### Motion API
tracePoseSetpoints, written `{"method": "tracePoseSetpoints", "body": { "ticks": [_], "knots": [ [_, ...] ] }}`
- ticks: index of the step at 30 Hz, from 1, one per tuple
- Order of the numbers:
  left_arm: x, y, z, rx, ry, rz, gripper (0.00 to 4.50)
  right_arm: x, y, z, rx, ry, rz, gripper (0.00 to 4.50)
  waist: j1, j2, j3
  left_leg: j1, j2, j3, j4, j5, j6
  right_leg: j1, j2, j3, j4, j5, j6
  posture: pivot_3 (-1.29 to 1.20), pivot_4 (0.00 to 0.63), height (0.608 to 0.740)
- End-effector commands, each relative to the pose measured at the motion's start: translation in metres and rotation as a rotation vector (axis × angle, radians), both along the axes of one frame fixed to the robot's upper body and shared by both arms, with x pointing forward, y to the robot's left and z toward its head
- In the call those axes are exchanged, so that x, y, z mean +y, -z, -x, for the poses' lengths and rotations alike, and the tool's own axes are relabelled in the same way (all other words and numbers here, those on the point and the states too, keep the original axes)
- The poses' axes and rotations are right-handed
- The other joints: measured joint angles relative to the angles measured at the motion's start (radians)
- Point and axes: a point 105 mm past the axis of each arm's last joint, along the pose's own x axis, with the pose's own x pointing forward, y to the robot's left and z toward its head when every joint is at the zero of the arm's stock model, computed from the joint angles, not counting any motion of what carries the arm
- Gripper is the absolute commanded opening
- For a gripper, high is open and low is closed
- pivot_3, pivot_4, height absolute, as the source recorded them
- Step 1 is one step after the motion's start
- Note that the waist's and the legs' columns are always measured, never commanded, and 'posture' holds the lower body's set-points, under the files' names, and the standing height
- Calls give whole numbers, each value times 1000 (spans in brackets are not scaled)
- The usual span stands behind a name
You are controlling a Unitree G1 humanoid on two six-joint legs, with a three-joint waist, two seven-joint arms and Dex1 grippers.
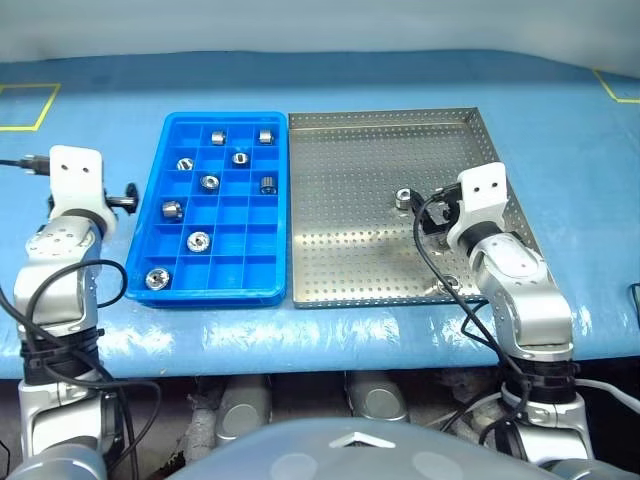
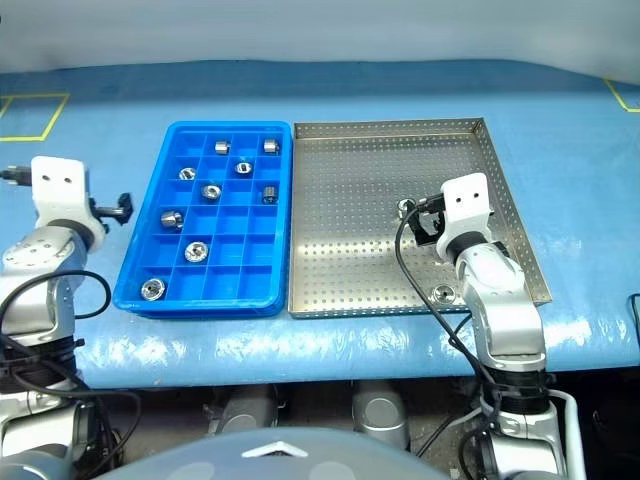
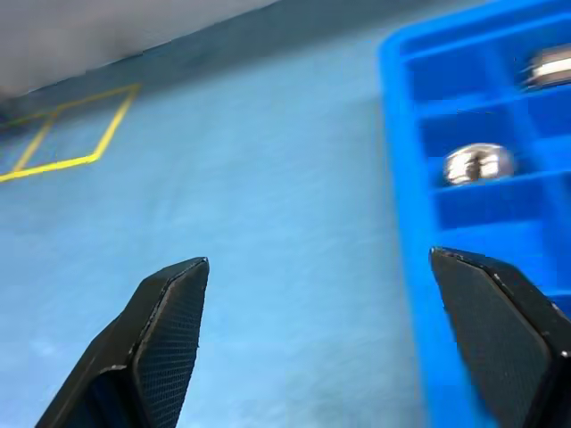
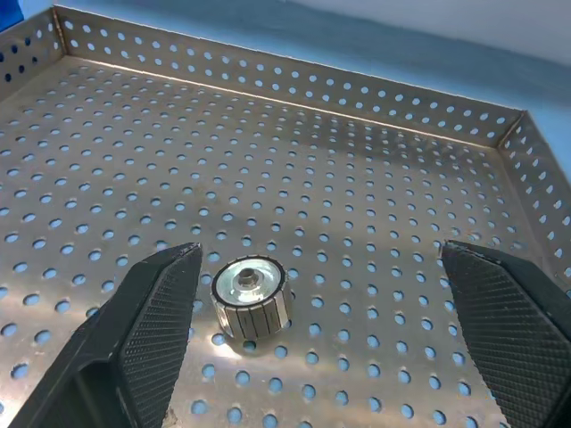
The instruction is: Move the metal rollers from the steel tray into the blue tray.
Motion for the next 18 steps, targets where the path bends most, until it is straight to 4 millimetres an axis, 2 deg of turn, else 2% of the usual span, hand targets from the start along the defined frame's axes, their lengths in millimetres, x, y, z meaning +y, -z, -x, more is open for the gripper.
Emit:
{"method": "tracePoseSetpoints", "body": {
  "ticks": [1,6,12,15,18],
  "knots": [
    [15,-5,9,2,-84,-63,4306,1,-5,-10,-9,-5,-33,4500,2,0,0,0,0,0,0,0,0,0,0,0,0,0,0,-78,150,740],
    [6,19,14,121,-38,-23,4306,2,7,-25,49,-3,-40,4500,6,0,0,1,0,0,0,0,0,0,0,0,0,0,-1,-69,150,740],
    [-15,38,16,206,60,69,4306,5,19,-34,100,-10,-61,4500,9,0,0,1,1,0,0,0,0,0,1,0,1,0,-1,-59,150,740],
    [-27,42,16,222,126,131,4306,10,22,-36,109,-23,-76,4500,14,0,0,0,0,0,-1,0,0,0,0,0,0,1,-1,-55,150,740],
    [-25,37,15,205,129,126,4306,12,25,-37,118,-33,-79,4500,20,0,0,0,-1,0,0,0,0,0,-1,0,0,1,-1,-54,150,740]
  ]
}}
